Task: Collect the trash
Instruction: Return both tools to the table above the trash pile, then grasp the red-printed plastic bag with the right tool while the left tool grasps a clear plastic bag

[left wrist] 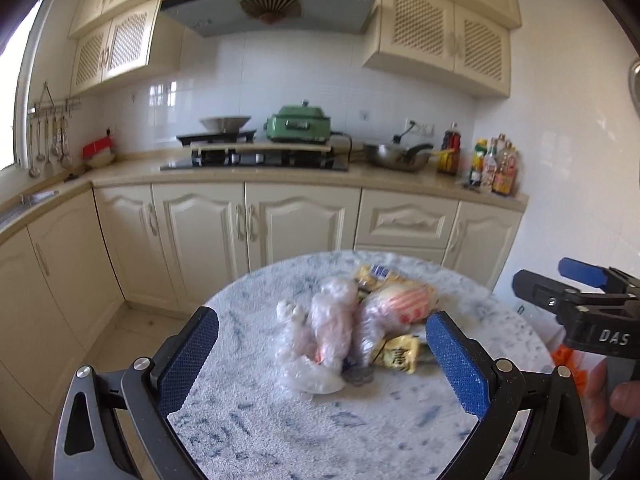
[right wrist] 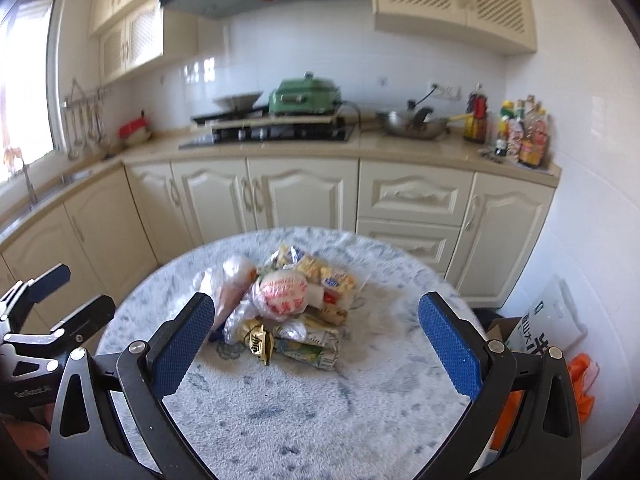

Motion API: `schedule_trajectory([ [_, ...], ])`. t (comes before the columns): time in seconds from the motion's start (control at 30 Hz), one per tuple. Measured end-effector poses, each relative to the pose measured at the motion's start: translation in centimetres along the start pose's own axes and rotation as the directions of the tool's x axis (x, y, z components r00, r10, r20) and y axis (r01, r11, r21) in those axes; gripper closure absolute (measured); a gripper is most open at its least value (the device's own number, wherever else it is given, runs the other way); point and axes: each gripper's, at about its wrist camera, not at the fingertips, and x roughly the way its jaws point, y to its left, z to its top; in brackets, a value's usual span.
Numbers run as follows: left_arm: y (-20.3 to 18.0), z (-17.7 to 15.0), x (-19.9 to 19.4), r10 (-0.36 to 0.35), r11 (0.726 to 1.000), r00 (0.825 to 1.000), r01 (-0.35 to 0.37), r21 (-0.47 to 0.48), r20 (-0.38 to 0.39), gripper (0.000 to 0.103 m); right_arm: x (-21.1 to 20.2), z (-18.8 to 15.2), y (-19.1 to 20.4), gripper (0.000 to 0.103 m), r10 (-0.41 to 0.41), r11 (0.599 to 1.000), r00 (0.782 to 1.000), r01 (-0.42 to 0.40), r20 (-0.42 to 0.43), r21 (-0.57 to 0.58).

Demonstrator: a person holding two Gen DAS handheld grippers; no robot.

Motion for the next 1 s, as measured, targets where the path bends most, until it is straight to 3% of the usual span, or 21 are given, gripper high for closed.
schedule_trajectory([
  [0.37,3.1,0.6,8.8,0.008,0.999,0.991,-0.012,-0.030,-0.136,0.001,9.6,-1.2,1.6,0.000,0.022,0.999,0.987,-0.026,-0.159,-0.025],
  [0.67,3.9,2.3,14.3,0.001,0.999,0.982,-0.008,-0.035,-0.186,0.001,14.7,-0.9,2.5,0.001,0.032,0.998,0.978,-0.042,-0.208,-0.044],
  [0.77,3.6,2.4,15.8,-0.003,1.000,0.980,-0.002,-0.025,-0.200,0.001,17.2,-0.9,3.1,0.012,0.028,0.996,0.972,-0.047,-0.235,-0.077],
  [0.83,3.5,2.7,16.7,-0.002,1.000,0.978,-0.002,-0.020,-0.207,0.001,18.6,-1.2,3.5,0.032,0.036,0.994,0.962,-0.062,-0.270,-0.089],
  [0.93,3.1,2.4,17.6,0.003,1.000,0.977,-0.006,-0.012,-0.215,0.001,19.2,-1.8,3.8,0.053,0.107,0.989,0.954,-0.131,-0.280,-0.067],
  [1.0,2.8,2.3,18.1,0.002,1.000,0.975,-0.004,-0.008,-0.220,0.001,18.7,-2.0,3.8,0.058,0.124,0.987,0.957,-0.146,-0.264,-0.066],
])
